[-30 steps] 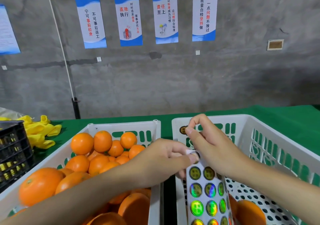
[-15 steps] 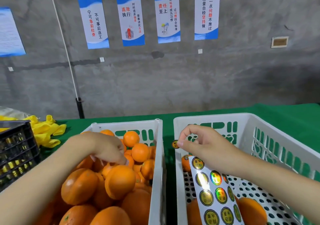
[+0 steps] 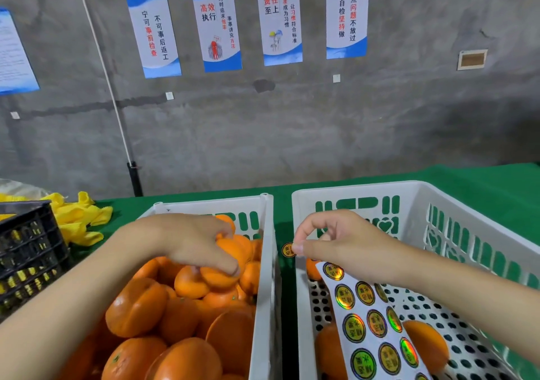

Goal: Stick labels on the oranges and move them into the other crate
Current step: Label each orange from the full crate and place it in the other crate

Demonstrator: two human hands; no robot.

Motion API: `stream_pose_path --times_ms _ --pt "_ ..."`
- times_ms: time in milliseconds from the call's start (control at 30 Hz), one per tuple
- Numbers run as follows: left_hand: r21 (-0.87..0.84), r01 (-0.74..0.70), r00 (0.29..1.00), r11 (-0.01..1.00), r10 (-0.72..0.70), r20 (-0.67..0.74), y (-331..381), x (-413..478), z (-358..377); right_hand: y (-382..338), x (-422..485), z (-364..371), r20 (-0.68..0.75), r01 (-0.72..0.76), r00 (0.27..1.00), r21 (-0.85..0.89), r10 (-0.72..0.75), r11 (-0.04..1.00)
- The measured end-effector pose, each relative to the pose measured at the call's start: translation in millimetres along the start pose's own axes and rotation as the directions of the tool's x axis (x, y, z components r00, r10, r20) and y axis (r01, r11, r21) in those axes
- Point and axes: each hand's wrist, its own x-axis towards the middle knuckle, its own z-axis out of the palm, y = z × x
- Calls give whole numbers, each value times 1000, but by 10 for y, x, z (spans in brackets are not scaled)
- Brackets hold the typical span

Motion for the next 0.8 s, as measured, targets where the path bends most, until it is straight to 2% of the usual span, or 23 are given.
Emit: stream_pose_path --times_ms 67,133,233,433,533,800 --pt "-105 -89 963 990 58 -263 61 50 38 -18 8 -26 -31 -5 1000 15 5 1000" --pt "-171 -207 871 963 102 -481 171 101 131 -45 24 -58 -73 0 997 46 3 999" --pt "-253 -357 769 899 129 -626 363 159 321 -71 49 -100 -131 10 991 126 7 992" --pt "-206 -481 721 852 251 -646 477 226 538 -90 41 -94 -152 -7 988 202 38 979" --pt "-113 -497 715 860 332 -615 481 252 571 -96 36 -57 -138 -25 989 199 54 980" --pt "-66 -516 718 854 390 -577 501 263 544 -86 49 -35 -128 -107 982 217 137 970"
